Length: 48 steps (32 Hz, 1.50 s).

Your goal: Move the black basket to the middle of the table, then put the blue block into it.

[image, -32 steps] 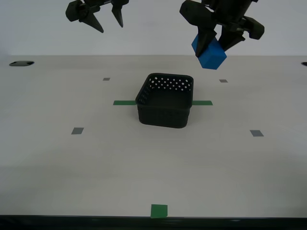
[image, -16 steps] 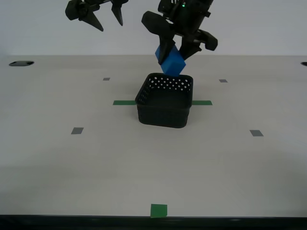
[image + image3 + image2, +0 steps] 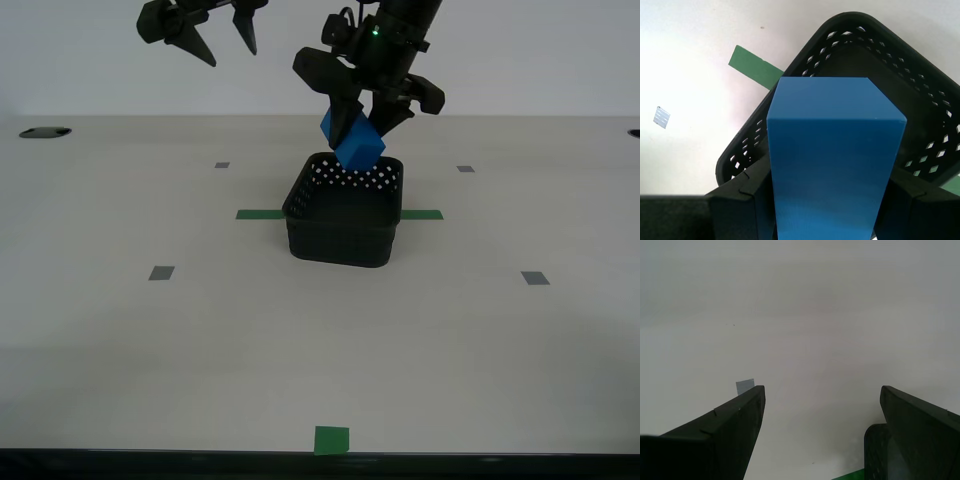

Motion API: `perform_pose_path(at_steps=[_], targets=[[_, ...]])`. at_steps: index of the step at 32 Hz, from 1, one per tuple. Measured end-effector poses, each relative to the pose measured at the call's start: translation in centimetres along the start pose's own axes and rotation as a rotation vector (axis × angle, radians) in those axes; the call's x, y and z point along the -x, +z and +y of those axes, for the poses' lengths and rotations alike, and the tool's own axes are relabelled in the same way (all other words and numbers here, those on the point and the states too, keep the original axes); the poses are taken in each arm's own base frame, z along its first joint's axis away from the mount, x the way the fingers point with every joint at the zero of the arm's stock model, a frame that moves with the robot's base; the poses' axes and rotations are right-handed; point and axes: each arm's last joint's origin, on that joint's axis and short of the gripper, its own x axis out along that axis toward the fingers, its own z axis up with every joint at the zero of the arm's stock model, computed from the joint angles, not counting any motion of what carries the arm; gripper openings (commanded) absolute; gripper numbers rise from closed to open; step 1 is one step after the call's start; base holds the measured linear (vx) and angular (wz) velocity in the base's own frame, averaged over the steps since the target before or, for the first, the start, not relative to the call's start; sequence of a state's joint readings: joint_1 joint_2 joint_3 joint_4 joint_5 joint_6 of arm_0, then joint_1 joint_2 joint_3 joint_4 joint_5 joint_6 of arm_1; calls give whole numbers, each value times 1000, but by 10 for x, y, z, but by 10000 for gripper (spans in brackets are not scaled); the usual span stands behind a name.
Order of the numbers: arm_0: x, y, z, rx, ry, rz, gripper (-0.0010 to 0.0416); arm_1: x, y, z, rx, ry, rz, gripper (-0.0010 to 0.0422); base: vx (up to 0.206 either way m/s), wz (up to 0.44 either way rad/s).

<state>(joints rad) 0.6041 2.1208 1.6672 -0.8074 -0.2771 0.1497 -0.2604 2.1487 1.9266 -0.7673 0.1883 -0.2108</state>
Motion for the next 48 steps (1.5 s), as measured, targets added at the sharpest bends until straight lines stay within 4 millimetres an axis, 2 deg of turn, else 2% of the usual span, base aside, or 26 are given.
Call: perform_pose_path(at_steps=[1, 3, 4, 6, 7, 11, 15, 19, 24, 31, 37, 43, 48], targets=[[0, 0, 0, 0, -1, 1, 163, 0, 0, 0, 0, 0, 0, 314, 0, 0], [0, 0, 0, 8, -1, 0, 203, 0, 0, 0, 0, 0, 0, 314, 0, 0], [0, 0, 0, 19, -1, 1, 244, 0, 0, 0, 0, 0, 0, 314, 0, 0], [-1, -1, -1, 20, -1, 5, 278, 0, 0, 0, 0, 0, 0, 314, 0, 0], [-4, -4, -2, 17, -2, 16, 332, 0, 0, 0, 0, 0, 0, 314, 0, 0], [-18, -19, -8, 15, -9, 77, 393, 0, 0, 0, 0, 0, 0, 314, 0, 0], [-30, -32, -13, 13, -12, 106, 392, 0, 0, 0, 0, 0, 0, 314, 0, 0], [-26, -23, -11, 25, -7, 62, 383, 0, 0, 0, 0, 0, 0, 314, 0, 0], [-3, 1, -1, 50, 5, -23, 365, 0, 0, 0, 0, 0, -2, 314, 0, 0], [28, 16, 10, 53, 6, -33, 365, 0, 1, 0, -1, -1, -5, 314, 0, 0], [27, 15, 10, 54, 7, -34, 380, 0, 1, 0, -2, -3, -13, 314, 0, 0], [27, 16, 10, 54, 7, -37, 351, 0, 1, 0, -3, -3, -13, 314, 0, 0], [27, 16, 10, 56, 8, -42, 350, 0, 1, 0, -3, -3, -13, 314, 0, 0]])
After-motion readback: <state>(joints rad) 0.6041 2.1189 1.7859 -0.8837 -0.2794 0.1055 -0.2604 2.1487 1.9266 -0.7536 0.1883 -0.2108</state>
